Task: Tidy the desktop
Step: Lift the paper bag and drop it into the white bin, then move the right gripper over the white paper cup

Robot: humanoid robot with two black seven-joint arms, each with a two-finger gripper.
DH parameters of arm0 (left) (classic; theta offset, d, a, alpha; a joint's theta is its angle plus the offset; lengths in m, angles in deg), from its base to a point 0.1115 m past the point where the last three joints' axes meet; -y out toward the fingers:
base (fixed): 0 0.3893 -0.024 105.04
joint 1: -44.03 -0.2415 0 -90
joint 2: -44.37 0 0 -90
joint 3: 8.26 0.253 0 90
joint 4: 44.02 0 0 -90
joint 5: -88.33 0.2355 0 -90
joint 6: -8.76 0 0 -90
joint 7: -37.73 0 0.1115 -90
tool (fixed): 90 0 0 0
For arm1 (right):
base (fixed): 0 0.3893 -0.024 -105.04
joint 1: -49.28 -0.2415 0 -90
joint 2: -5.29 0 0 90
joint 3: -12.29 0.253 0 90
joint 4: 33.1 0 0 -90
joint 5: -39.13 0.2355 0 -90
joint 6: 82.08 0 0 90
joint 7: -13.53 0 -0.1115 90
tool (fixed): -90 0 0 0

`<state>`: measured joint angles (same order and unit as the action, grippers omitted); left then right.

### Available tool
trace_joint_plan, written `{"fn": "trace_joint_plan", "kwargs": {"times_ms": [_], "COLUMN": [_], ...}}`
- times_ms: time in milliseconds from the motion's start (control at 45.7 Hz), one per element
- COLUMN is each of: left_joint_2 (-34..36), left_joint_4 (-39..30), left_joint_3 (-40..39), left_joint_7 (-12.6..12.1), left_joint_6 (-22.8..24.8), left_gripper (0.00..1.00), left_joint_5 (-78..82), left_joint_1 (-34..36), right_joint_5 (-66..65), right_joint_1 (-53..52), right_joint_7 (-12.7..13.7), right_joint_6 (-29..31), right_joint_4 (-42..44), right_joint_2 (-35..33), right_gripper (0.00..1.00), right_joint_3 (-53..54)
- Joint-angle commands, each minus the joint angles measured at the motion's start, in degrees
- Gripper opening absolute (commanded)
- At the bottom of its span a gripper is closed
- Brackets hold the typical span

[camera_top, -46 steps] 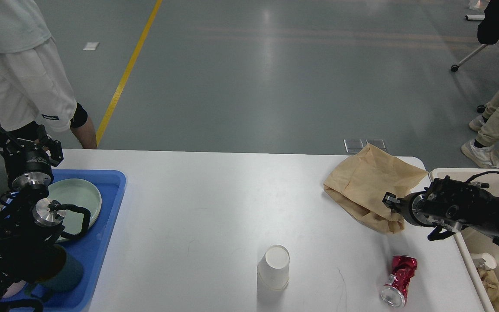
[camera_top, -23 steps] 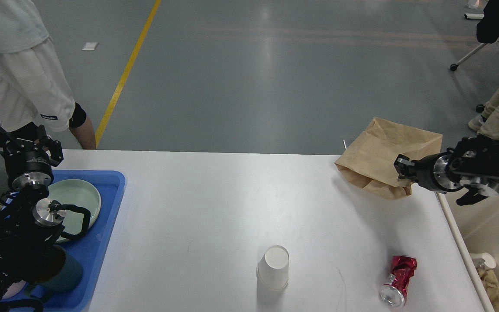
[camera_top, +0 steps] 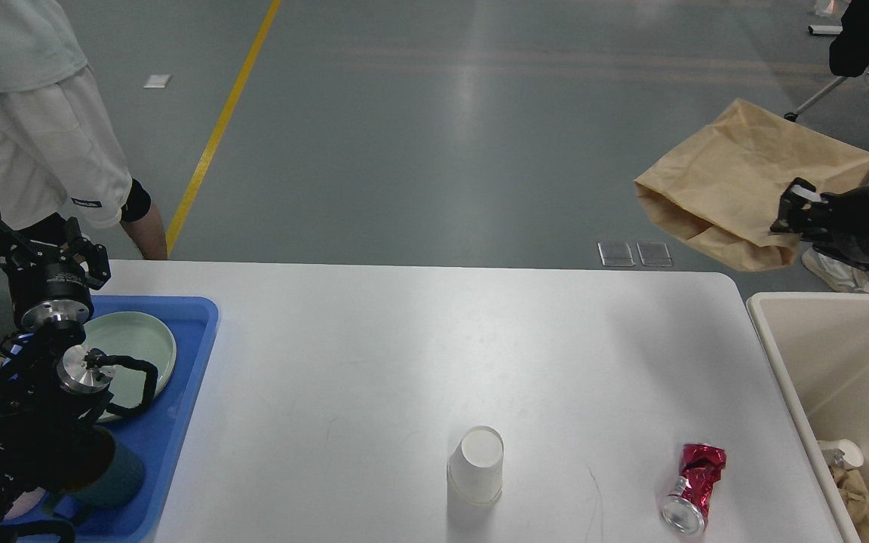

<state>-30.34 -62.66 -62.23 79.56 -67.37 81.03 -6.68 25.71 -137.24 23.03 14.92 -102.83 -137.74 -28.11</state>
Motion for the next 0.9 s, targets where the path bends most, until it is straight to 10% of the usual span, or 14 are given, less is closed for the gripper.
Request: {"fn": "trace_joint_plan", "kwargs": {"times_ms": [0,372,437,459,875], "left_joint_2": [0.0,0.0,0.0,0.0,0.0], "left_joint_4": [0.0,0.0,0.0,0.0,0.0], "left_joint_3": [0.0,0.0,0.0,0.0,0.0], "left_joint_7": [0.0,0.0,0.0,0.0,0.0], "left_joint_6": [0.02,0.02,0.02,0.02,-0.07], "left_gripper": [0.96,0.96,0.96,0.96,0.96], "left_joint_5": [0.0,0.0,0.0,0.0,0.0], "left_joint_1": [0.0,0.0,0.0,0.0,0.0], "right_joint_5": [-0.2,0.59,0.85,0.86,1.12], "right_joint_1": [8.09,36.75,40.35,41.15,41.7], "right_joint_7": [-0.01,-0.36,-0.45,-0.45,-0.45], "right_joint_6": [-0.49,-0.76,-0.85,-0.93,1.17], "right_joint_4": [8.02,29.82,35.53,37.03,33.97], "right_joint_2": [-1.2,4.24,6.79,7.58,13.92], "right_gripper": [0.0,0.05,0.95,1.0,1.0], "right_joint_3": [-0.38,0.67,1.2,1.46,2.7]}}
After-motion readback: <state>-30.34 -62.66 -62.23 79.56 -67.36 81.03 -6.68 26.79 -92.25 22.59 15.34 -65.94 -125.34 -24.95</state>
